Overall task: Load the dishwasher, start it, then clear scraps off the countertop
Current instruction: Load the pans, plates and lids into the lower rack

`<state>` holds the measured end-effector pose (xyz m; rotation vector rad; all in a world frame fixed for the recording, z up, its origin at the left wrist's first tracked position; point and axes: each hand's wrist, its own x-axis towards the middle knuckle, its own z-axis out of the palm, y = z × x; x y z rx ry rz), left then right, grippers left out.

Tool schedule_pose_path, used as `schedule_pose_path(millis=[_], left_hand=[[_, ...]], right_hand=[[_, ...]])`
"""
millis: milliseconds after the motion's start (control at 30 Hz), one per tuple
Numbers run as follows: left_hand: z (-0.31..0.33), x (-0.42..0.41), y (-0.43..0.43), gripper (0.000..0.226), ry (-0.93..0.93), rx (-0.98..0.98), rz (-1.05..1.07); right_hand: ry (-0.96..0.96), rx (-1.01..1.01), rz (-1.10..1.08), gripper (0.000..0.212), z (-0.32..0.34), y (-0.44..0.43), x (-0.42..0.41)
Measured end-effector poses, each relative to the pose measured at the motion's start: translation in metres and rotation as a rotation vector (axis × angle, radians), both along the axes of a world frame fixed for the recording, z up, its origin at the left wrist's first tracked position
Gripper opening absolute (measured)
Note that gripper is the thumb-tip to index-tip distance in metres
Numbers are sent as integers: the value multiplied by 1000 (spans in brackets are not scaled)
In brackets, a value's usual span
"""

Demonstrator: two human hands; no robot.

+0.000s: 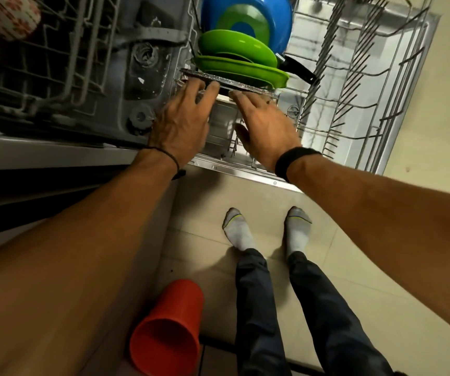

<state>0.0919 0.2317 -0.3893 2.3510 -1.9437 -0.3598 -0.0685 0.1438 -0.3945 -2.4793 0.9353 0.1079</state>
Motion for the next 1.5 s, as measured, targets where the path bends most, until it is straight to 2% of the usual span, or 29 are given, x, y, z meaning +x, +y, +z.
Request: schedule_pose_path(millis=[100,267,500,667,867,1100,1333,1500], left_hand=[[-2,1,0,56,-40,3,-19],[-8,2,5,60,-60,50,21],[-5,3,1,63,-61,101,48],[17,-9,-2,81,-86,254,56],[110,-41,-23,75,-58,266,79],[250,-97,-21,65,-38,267,171],[384,-146,-6,61,-55,160,267],[434,-166,5,59,-93,58,357]], right_hand=[[-32,-26,-7,74,-7,16,-17],[13,-149,-35,74,-10,22,-12],[106,-103,12,83,-3,13,-1],[191,-51,72,82,28,7,-10],[202,-25,61,73,117,-7,-34],[135,-62,55,65,263,-15,-66],[57,-136,64,62,388,-8,-108],[-7,-183,88,61,442,-6,-134]])
